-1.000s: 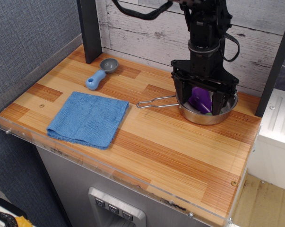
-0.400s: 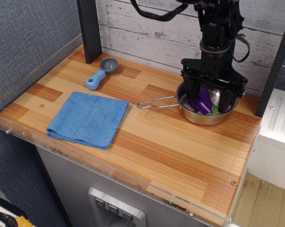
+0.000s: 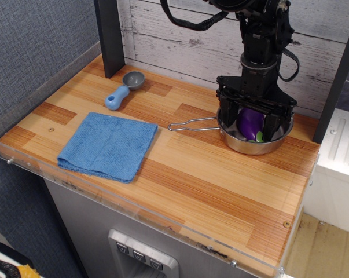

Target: Put the eggplant in front of the silver pan in the empty corner of the table.

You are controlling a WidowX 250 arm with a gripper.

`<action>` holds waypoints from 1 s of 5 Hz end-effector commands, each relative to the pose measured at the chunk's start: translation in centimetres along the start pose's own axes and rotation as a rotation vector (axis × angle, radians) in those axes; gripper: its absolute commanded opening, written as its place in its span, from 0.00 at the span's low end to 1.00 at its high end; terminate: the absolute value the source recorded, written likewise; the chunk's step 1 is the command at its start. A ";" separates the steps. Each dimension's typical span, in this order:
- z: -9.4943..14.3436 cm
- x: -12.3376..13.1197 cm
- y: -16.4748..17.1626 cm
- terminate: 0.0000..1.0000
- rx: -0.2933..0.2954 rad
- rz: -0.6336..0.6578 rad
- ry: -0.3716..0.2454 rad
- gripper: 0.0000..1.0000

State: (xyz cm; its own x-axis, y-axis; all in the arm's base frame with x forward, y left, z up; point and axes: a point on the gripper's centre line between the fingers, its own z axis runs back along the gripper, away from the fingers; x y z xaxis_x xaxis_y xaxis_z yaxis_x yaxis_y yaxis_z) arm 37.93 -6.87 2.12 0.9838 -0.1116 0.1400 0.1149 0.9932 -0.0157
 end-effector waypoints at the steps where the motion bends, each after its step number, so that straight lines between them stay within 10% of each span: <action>1: -0.4 -0.1 0.8 0.00 -0.010 0.042 0.002 1.00; 3: -1.9 -1.0 1.2 0.00 0.003 0.041 0.044 1.00; 4: -1.6 -1.0 1.4 0.00 0.014 -0.005 0.052 0.00; 5: -1.0 -0.7 1.5 0.00 0.012 -0.044 0.055 0.00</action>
State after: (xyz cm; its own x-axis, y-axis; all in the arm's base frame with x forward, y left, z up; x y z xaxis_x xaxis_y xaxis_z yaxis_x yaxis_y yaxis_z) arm 37.29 -5.78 0.52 0.9836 -0.1651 0.0720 0.1655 0.9862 -0.0003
